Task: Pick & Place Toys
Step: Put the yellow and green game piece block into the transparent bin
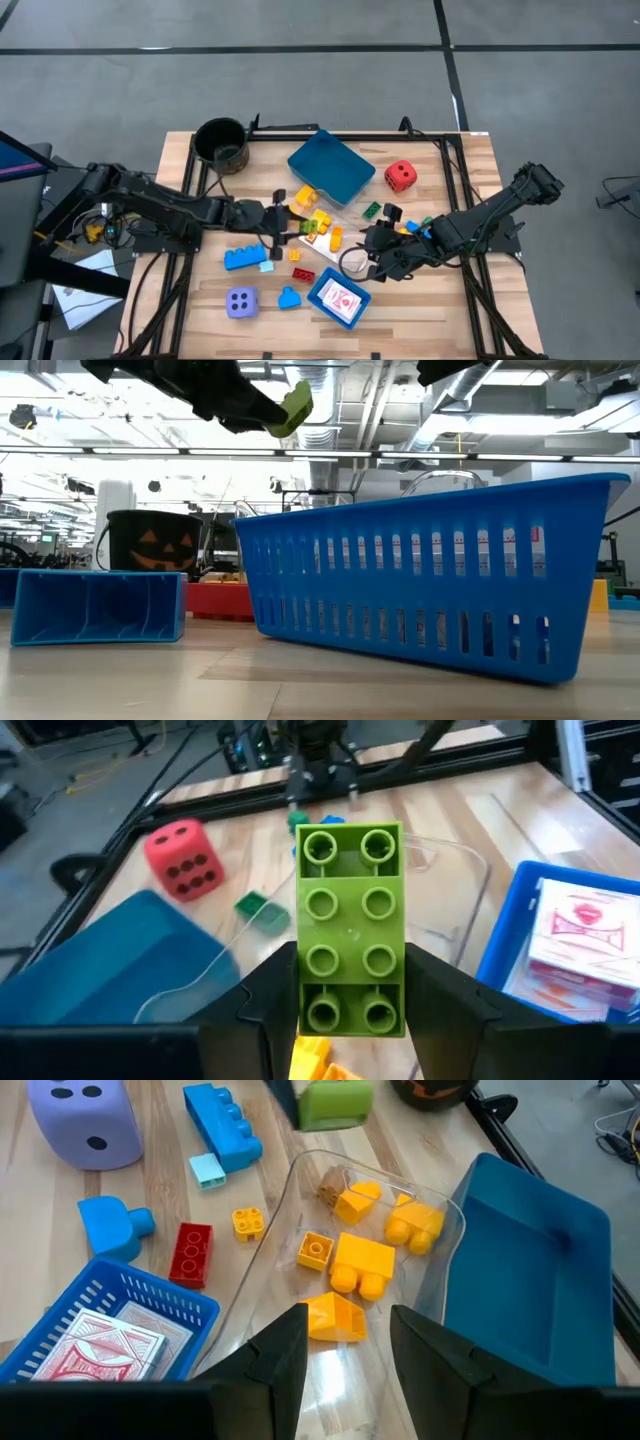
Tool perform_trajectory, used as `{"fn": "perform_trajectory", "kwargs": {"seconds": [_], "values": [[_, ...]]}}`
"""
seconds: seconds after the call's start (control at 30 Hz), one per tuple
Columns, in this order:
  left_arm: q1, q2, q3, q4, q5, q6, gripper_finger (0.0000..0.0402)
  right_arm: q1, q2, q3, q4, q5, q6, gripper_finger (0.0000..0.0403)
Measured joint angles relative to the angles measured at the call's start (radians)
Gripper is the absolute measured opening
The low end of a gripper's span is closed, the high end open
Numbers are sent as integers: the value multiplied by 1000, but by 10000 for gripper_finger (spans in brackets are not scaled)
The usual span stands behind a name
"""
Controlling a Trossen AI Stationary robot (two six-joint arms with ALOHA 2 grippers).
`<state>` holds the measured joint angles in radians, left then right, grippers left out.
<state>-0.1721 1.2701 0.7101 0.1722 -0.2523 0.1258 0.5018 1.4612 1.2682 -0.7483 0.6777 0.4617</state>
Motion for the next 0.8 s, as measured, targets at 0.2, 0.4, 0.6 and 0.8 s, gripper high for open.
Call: {"fn": "perform_trajectory", "kwargs": {"seconds": [0.2, 0.4, 0.6, 0.8], "values": [[-7, 40, 29, 15, 8, -8, 134, 0, 0, 0, -1, 0, -21, 136], [-3, 141, 66, 107, 105, -18, 134, -19, 0, -1, 9, 0, -28, 136], [-3, 291, 162, 127, 124, -33, 136, -42, 0, 0, 13, 0, -28, 136], [-3, 413, 247, 129, 127, -33, 138, -38, 0, 0, -1, 0, -27, 136]]}}
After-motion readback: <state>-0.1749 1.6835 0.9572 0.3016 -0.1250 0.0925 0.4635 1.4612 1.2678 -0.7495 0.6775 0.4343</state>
